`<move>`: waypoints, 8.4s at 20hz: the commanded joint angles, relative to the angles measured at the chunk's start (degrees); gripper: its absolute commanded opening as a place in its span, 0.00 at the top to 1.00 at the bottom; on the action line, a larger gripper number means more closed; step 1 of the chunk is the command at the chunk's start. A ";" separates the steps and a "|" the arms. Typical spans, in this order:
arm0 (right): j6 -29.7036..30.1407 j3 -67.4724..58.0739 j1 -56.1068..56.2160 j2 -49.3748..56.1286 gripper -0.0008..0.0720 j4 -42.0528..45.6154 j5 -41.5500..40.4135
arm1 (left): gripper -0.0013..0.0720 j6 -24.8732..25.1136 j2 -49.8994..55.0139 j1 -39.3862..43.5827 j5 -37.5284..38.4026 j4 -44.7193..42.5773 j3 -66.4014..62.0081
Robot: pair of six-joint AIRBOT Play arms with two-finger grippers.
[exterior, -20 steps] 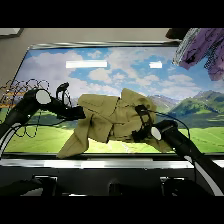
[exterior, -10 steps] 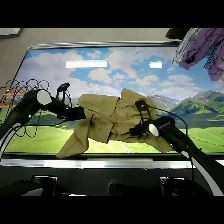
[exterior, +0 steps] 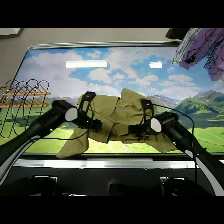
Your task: Fold the clothes and pants, and hang the long-sleeved shirts on hangers.
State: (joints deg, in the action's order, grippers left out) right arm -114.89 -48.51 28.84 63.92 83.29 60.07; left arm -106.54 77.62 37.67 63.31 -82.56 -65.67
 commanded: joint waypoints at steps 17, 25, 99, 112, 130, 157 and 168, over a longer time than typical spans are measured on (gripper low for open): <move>-6.27 -0.22 0.04 -0.07 0.95 -4.31 1.92 | 0.28 -4.50 13.70 8.48 -11.67 -2.75 -2.29; -9.05 -1.09 -0.13 -0.37 0.95 -3.17 4.52 | 0.96 -4.50 12.28 4.70 -7.21 -2.58 -4.81; -8.59 -20.22 -0.02 7.39 0.95 -0.20 13.33 | 0.08 40.57 -1.05 -65.35 -5.55 2.64 15.56; -10.08 -20.22 -0.02 7.39 0.95 -0.17 13.35 | 0.76 40.61 3.02 -64.35 -6.99 1.40 15.50; -10.03 -20.22 -0.02 7.39 0.95 2.60 13.53 | 0.97 40.59 -12.37 -50.36 -6.21 3.34 -11.82; -20.33 -20.22 -9.05 9.97 0.95 5.42 12.98 | 0.97 55.84 -67.45 -37.57 16.52 41.92 35.17; -17.64 -20.24 -8.87 10.23 0.95 1.05 10.03 | 0.97 59.89 -63.34 -37.59 16.37 42.58 38.66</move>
State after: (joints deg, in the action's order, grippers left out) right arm -134.56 -68.75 19.92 74.15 87.09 70.24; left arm -48.97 12.56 0.05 81.19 -40.51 -27.49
